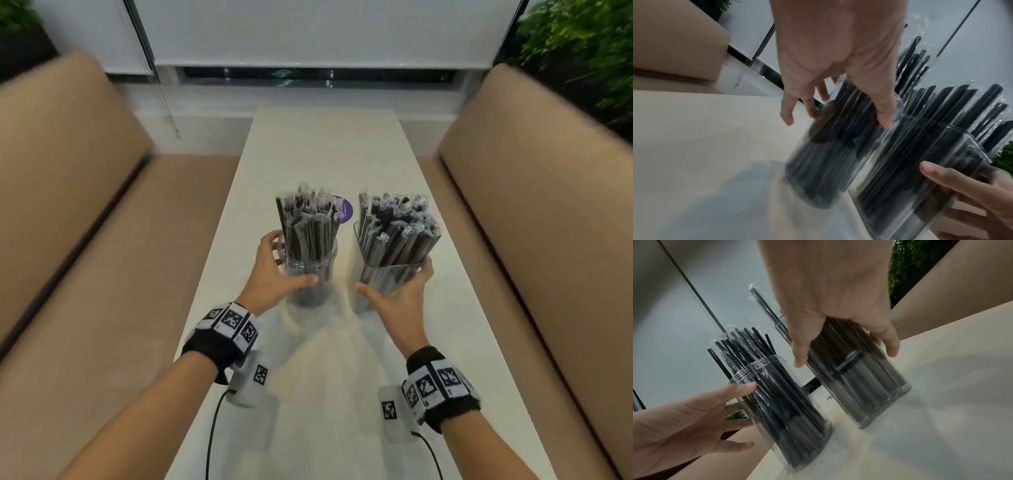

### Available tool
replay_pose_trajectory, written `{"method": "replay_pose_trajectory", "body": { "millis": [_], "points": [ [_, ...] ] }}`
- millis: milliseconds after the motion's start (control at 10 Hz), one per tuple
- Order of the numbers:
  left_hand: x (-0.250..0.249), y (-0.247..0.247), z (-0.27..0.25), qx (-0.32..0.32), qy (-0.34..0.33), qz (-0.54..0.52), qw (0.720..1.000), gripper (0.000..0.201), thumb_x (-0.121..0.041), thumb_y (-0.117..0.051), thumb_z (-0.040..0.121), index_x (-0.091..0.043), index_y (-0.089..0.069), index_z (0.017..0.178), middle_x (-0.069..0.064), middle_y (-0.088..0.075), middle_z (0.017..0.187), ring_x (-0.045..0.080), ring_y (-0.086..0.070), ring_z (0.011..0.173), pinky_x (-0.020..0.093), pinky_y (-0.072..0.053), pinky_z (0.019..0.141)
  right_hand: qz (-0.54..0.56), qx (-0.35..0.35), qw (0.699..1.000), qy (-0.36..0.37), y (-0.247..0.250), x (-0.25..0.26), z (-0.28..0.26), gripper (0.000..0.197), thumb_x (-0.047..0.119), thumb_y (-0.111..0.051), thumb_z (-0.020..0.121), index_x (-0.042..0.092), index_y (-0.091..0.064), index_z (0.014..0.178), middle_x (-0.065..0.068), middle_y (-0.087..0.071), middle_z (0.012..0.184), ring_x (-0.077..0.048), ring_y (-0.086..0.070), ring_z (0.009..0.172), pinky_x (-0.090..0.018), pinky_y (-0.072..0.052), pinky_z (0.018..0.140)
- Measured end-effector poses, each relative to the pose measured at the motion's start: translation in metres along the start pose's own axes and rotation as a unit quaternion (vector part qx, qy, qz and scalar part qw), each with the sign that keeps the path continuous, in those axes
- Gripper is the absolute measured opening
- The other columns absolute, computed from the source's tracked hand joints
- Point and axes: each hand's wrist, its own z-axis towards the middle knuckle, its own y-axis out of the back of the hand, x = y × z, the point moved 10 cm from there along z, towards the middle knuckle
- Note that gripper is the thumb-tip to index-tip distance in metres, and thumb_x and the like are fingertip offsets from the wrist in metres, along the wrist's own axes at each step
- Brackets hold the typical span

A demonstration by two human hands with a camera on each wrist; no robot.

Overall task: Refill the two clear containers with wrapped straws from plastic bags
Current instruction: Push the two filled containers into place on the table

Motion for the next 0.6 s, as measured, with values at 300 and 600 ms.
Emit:
{"method": "replay_pose_trajectory", "body": {
  "millis": [300, 600],
  "points": [
    [0.003, 0.003, 0.044, 0.092, -0.01, 0.006, 0.996, 0.1, -0.011, -0.088, 0.068, -0.016, -0.028, 0.147, 0.001, -0.042, 0.148, 0.021, -0.046, 0.131, 0.033, -0.035, 0.112, -0.01, -0.006, 1.0, -0.01, -0.03, 0.004, 0.026, 0.124, 0.016, -0.093, 0.058, 0.006, -0.009, 0.148, -0.013, -0.031, 0.149, -0.02, -0.034, 0.137, -0.026, -0.027, 0.114],
    [-0.006, 0.008, 0.052, 0.099, -0.018, 0.008, 0.995, 0.111, -0.013, -0.084, 0.063, -0.018, -0.018, 0.153, 0.0, -0.034, 0.152, 0.02, -0.031, 0.142, 0.036, -0.023, 0.119, -0.047, 0.007, 0.997, -0.061, -0.033, 0.014, 0.028, 0.129, 0.02, -0.092, 0.062, 0.01, 0.0, 0.152, -0.023, -0.022, 0.152, -0.033, -0.026, 0.141, -0.039, -0.023, 0.117]
  ]
}}
